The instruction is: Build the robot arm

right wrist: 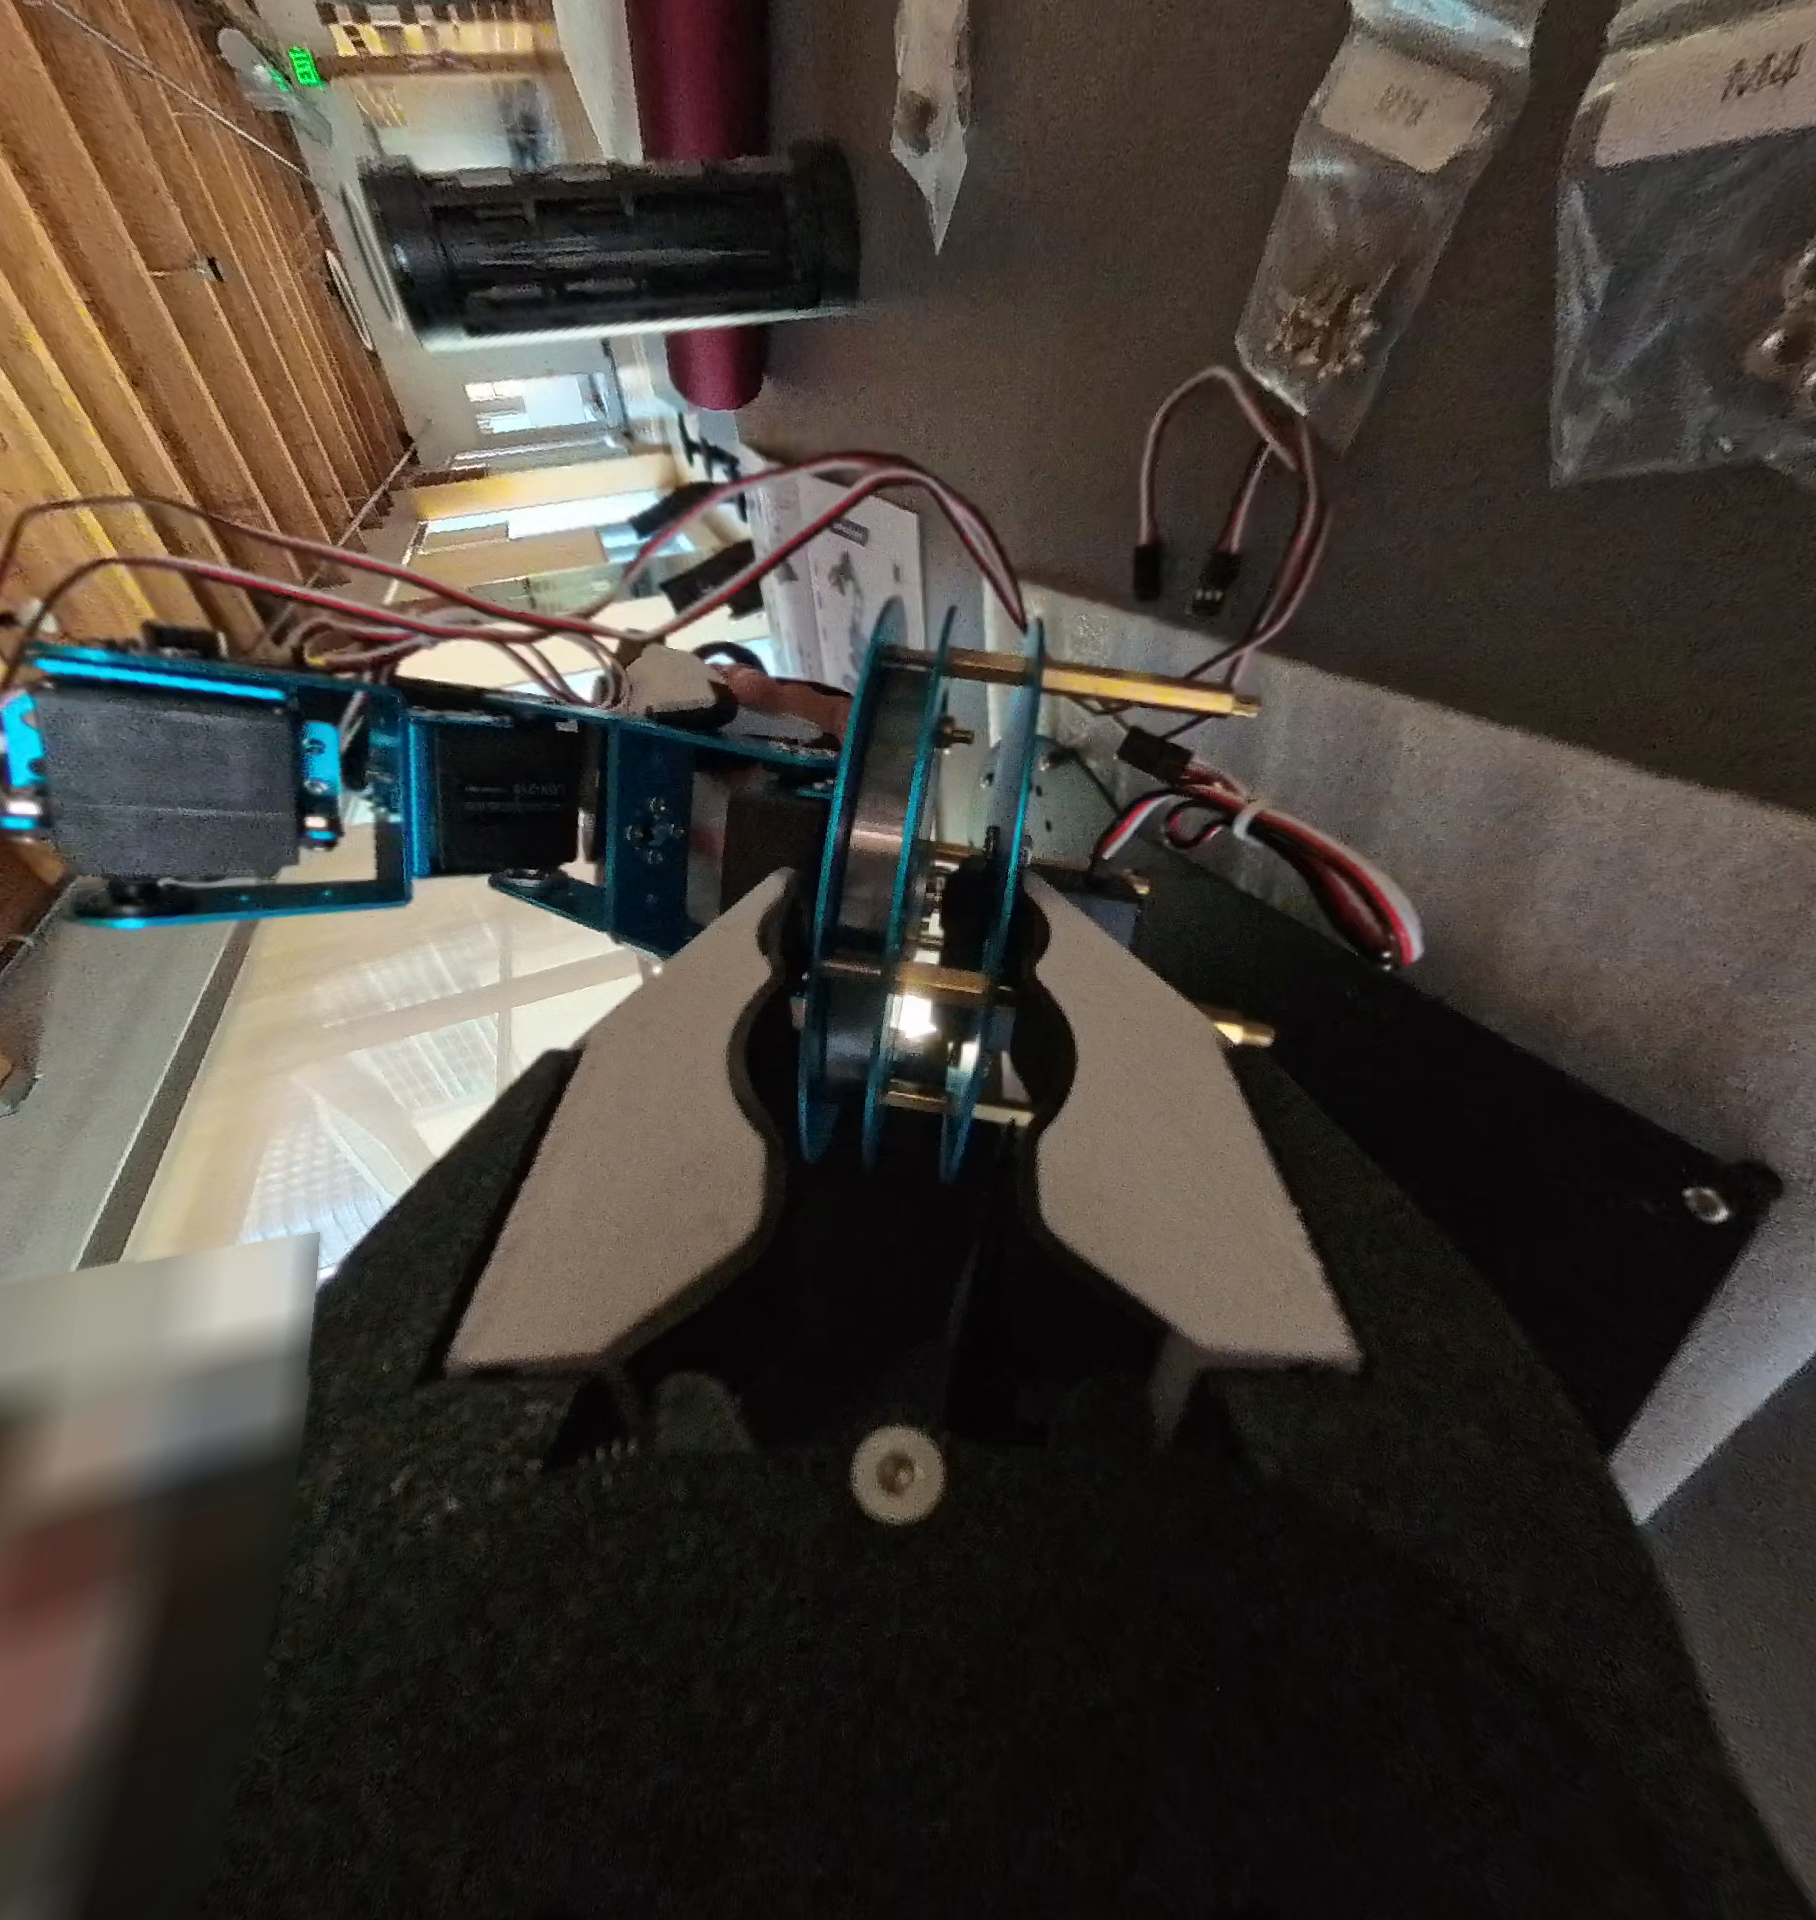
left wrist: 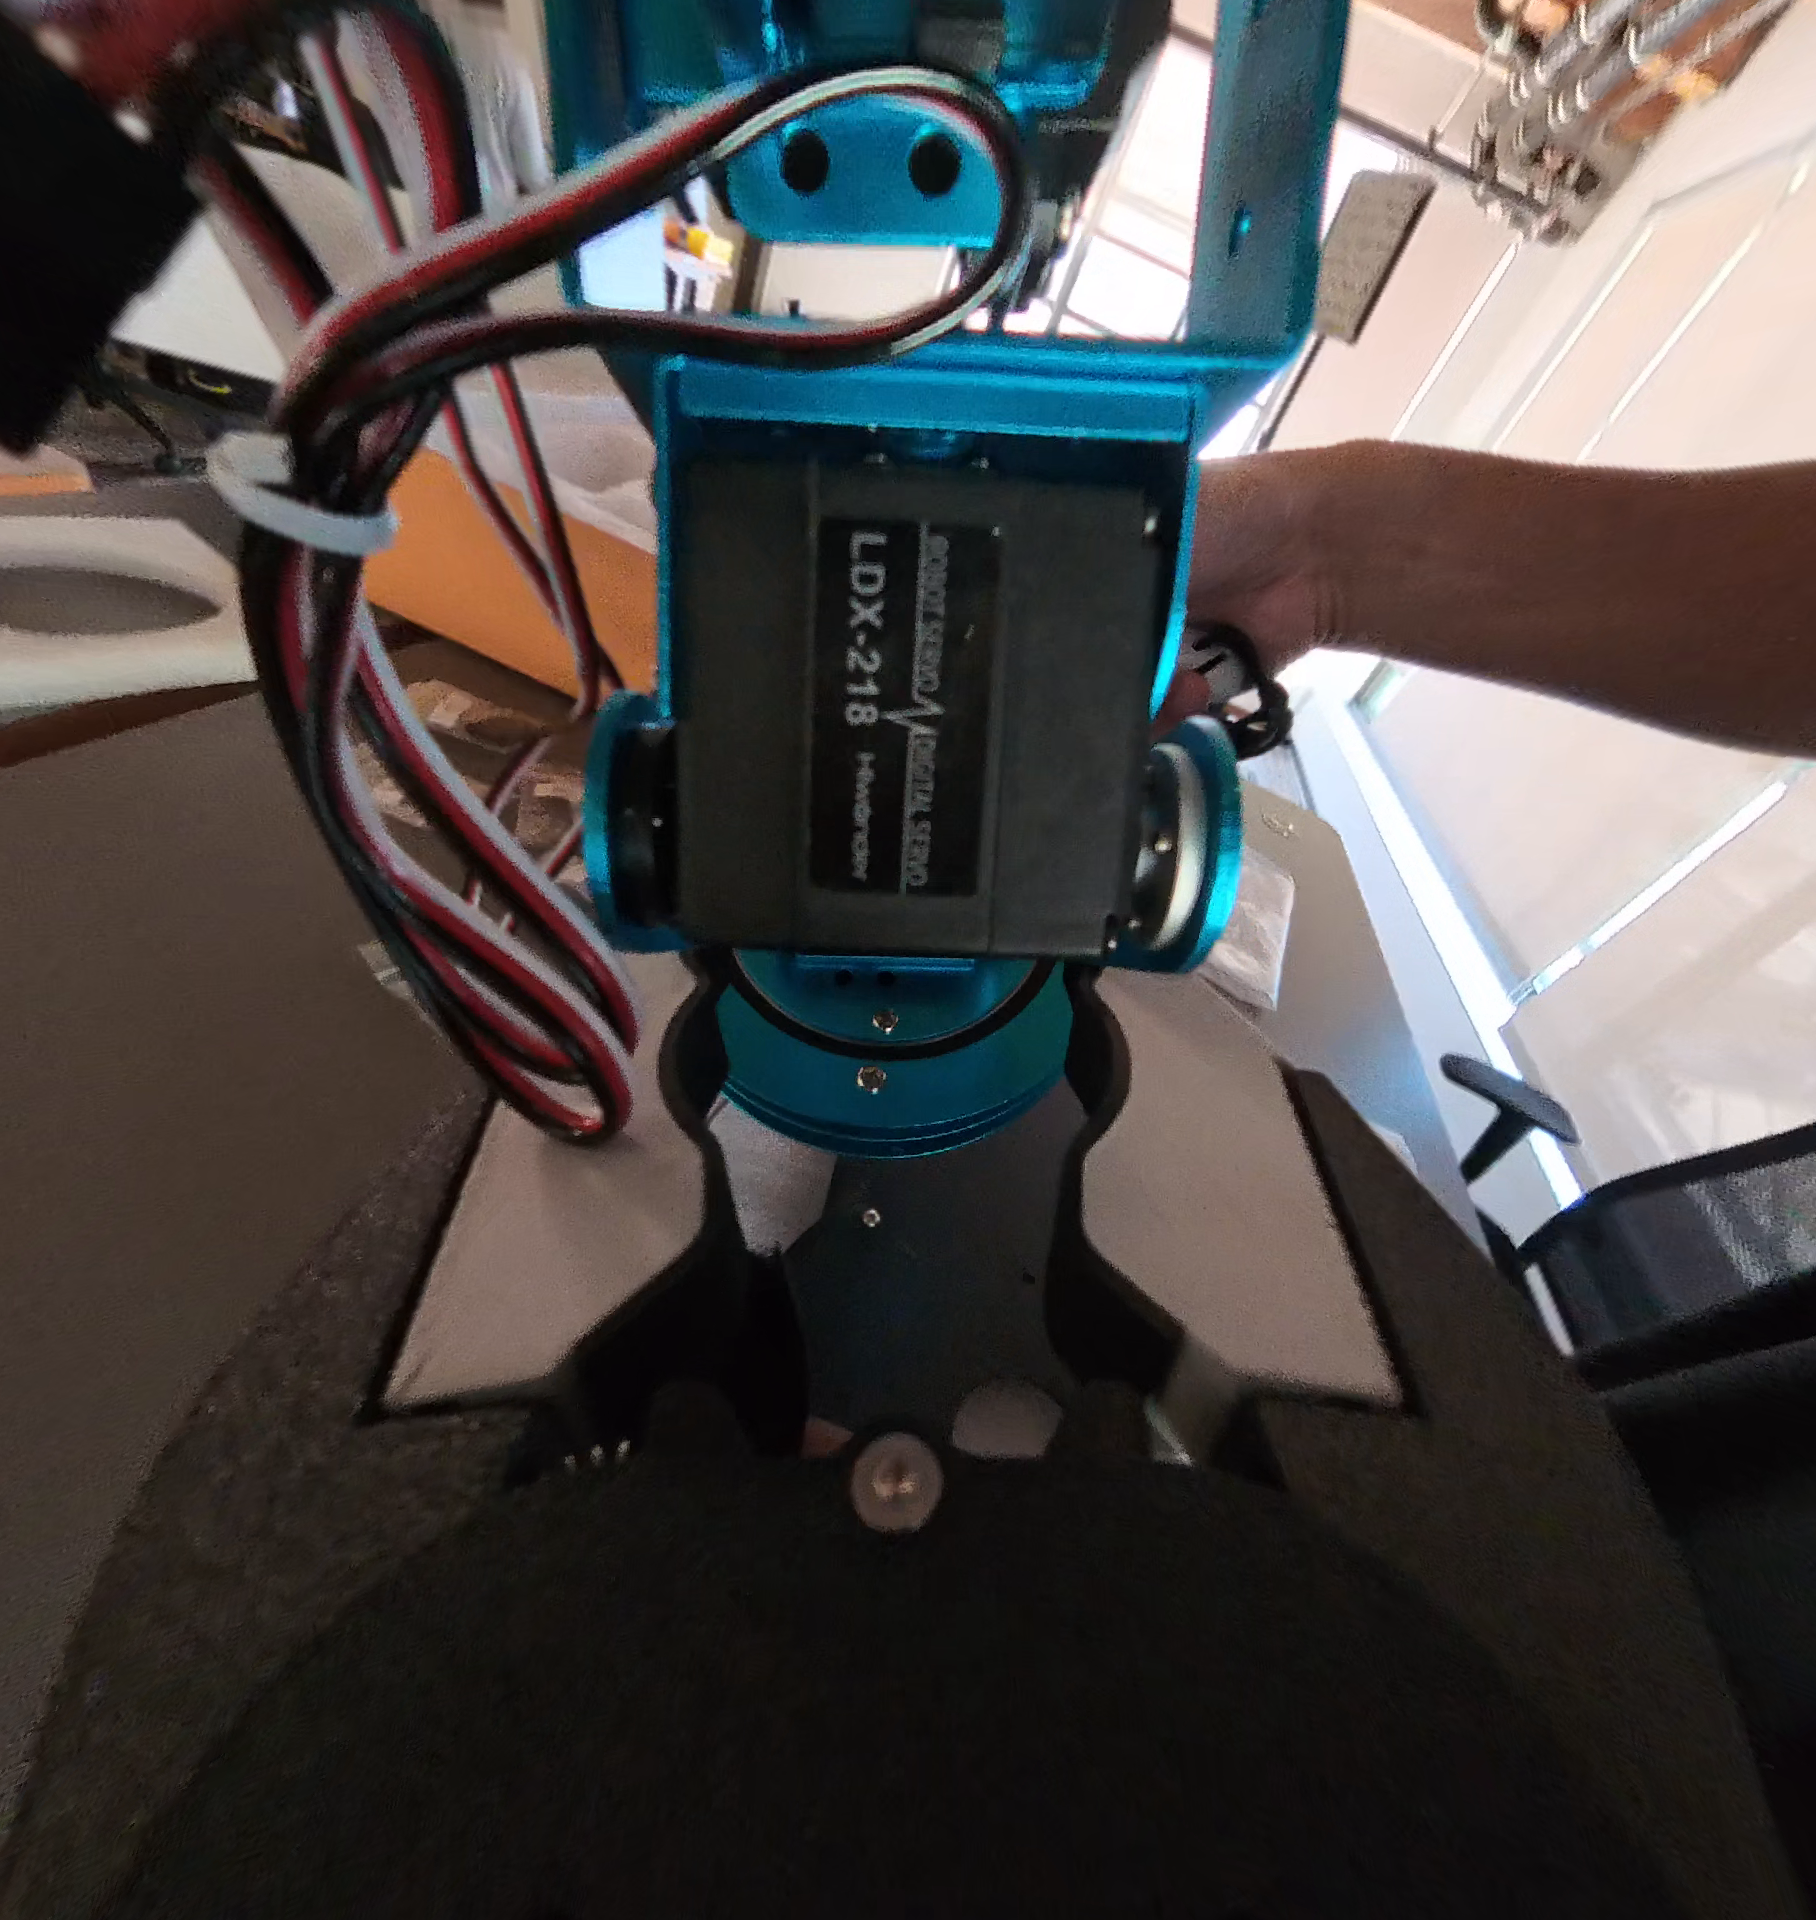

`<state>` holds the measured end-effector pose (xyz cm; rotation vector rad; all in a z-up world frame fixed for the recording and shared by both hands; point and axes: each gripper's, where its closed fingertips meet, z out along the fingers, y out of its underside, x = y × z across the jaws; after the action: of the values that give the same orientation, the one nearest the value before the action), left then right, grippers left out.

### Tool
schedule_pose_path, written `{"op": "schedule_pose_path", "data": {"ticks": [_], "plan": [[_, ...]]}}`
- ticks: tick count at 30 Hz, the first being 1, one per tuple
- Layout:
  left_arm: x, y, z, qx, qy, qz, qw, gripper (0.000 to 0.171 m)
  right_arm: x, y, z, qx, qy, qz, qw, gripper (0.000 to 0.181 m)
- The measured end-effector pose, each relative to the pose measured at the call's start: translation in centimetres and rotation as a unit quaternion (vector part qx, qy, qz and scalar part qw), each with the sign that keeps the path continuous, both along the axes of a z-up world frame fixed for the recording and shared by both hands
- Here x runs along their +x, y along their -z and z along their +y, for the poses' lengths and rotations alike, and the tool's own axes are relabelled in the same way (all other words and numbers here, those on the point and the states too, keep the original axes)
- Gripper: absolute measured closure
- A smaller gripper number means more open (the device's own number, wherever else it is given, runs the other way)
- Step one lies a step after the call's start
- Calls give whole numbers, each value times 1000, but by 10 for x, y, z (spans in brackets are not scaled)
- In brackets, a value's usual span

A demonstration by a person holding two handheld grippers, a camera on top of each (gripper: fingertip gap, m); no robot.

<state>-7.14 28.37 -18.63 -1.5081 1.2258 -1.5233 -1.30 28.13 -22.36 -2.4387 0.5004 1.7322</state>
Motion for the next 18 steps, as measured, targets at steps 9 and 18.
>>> {"op": "schedule_pose_path", "data": {"ticks": [9,18], "plan": [[-48,-25,-63,21,11,-36,999,109,-49,-29,-71,40,-8,-14,999,144],[-68,-13,-188,22,92,-65,993,109,-65,-25,-202,11,62,-69,996,144]]}}
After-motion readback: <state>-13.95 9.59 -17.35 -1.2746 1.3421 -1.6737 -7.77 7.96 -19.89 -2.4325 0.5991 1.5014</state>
